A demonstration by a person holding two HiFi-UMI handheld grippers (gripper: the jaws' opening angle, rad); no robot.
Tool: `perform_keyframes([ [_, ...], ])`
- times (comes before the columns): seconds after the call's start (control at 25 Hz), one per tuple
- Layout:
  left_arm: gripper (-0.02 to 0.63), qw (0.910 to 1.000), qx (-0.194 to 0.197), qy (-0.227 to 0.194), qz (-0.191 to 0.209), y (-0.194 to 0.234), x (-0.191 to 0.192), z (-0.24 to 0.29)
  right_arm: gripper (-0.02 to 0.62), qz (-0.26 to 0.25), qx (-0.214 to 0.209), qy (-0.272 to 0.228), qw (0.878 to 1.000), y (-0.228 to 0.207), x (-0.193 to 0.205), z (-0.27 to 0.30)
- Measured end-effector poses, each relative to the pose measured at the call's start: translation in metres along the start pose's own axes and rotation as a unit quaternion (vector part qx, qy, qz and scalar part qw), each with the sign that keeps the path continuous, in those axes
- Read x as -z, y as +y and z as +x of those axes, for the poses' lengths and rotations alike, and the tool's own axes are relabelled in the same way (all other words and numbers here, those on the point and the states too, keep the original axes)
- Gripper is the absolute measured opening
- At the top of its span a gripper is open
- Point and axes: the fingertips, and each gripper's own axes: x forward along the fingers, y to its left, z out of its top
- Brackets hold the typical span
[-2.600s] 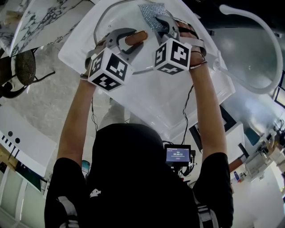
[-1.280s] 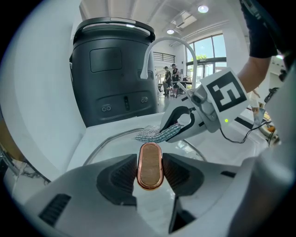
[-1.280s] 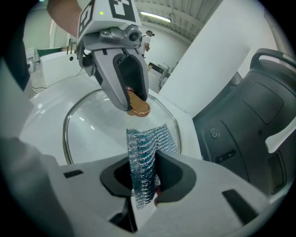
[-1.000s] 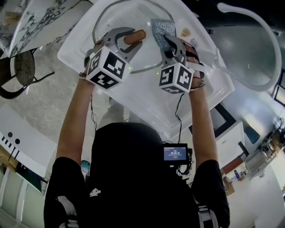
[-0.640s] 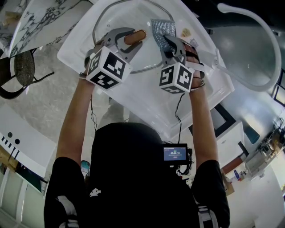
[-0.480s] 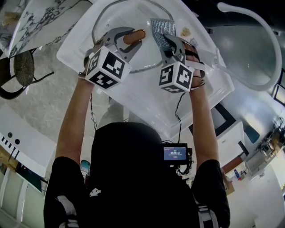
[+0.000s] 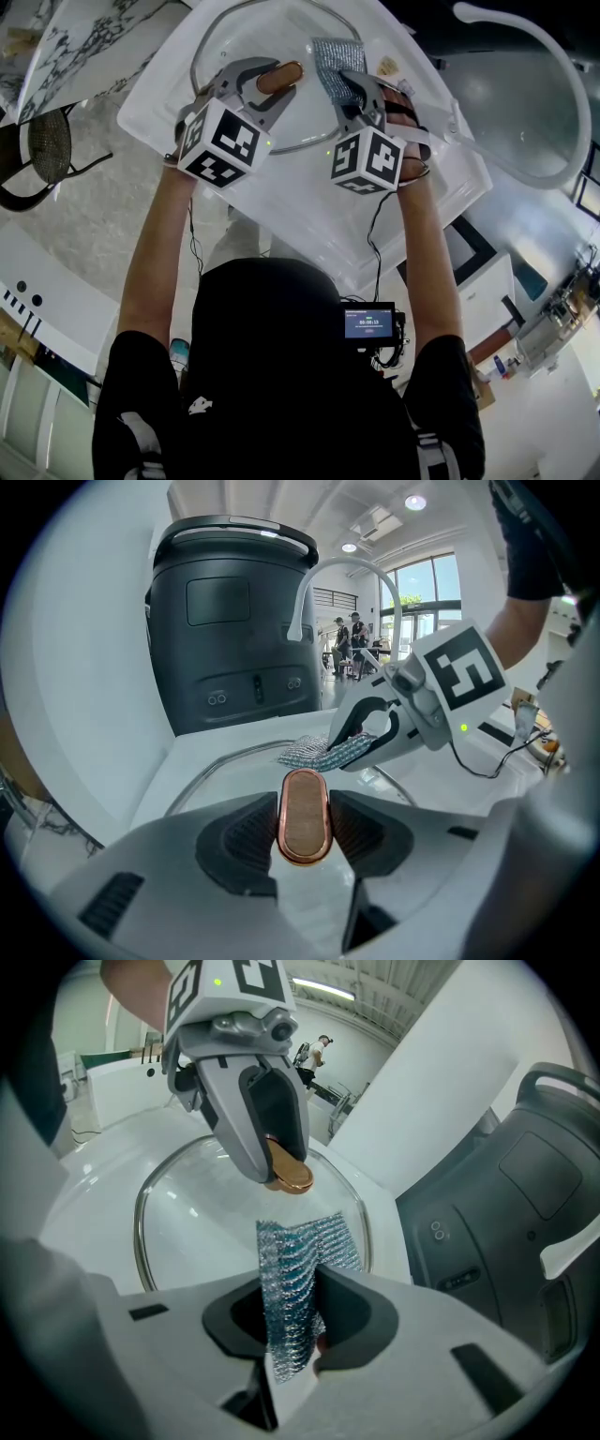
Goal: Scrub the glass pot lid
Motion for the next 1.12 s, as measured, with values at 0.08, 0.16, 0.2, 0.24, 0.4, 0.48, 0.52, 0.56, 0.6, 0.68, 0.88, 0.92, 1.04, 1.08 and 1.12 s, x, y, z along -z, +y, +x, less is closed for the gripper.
perform_keyframes([
  [0.08,0.167,1.0000,0.000,0.001,0.000,0.000,0.001,0.000,0.078,-0.001,0.000,0.000,1.000,0.000,0.000,0.000],
  [0.16,0.167,1.0000,0.000,0.002,0.000,0.000,0.001,0.000,0.080,-0.001,-0.002,0.000,1.000,0.000,0.000,0.001],
  [0.2,0.167,1.0000,-0.001,0.002,0.000,0.000,0.001,0.000,0.080,0.000,-0.003,0.000,1.000,0.000,0.000,0.001],
  [0.24,0.167,1.0000,-0.001,0.002,0.000,0.001,0.001,0.000,0.080,0.001,-0.003,-0.001,1.000,0.000,0.000,0.001],
  [0.4,0.167,1.0000,-0.002,0.004,-0.001,0.001,0.002,0.001,0.077,0.023,0.007,-0.011,1.000,-0.005,-0.003,0.003],
  [0.48,0.167,1.0000,-0.002,0.004,-0.001,0.000,0.001,0.000,0.077,0.030,0.008,-0.009,0.999,-0.010,-0.007,0.006],
  [0.52,0.167,1.0000,-0.002,0.005,0.000,0.000,0.001,0.000,0.077,0.031,0.007,-0.008,0.999,-0.013,-0.010,0.008],
  [0.56,0.167,1.0000,-0.003,0.005,0.000,0.000,0.001,0.000,0.077,0.029,0.007,-0.008,1.000,-0.016,-0.013,0.010],
  [0.6,0.167,1.0000,-0.003,0.005,0.000,0.000,0.001,0.000,0.077,0.026,0.005,-0.009,1.000,-0.019,-0.016,0.012],
  [0.68,0.167,1.0000,-0.004,0.005,-0.001,0.000,0.000,-0.001,0.077,0.019,0.003,-0.011,1.000,-0.023,-0.021,0.015],
  [0.88,0.167,1.0000,-0.005,0.003,-0.003,0.000,0.000,0.000,0.077,0.009,-0.001,-0.015,1.000,-0.030,-0.030,0.022],
  [0.92,0.167,1.0000,-0.005,0.003,-0.004,0.001,0.000,0.000,0.075,0.008,-0.001,-0.015,1.000,-0.032,-0.032,0.023],
  [1.04,0.167,1.0000,-0.006,0.003,-0.005,0.001,0.001,0.000,0.075,0.006,-0.002,-0.016,1.000,-0.036,-0.037,0.028],
  [1.08,0.167,1.0000,-0.006,0.003,-0.005,0.001,0.001,0.000,0.075,0.007,-0.002,-0.017,1.000,-0.037,-0.038,0.029],
  [1.12,0.167,1.0000,-0.007,0.003,-0.005,0.001,0.000,0.000,0.075,0.010,0.000,-0.018,1.000,-0.038,-0.039,0.029],
])
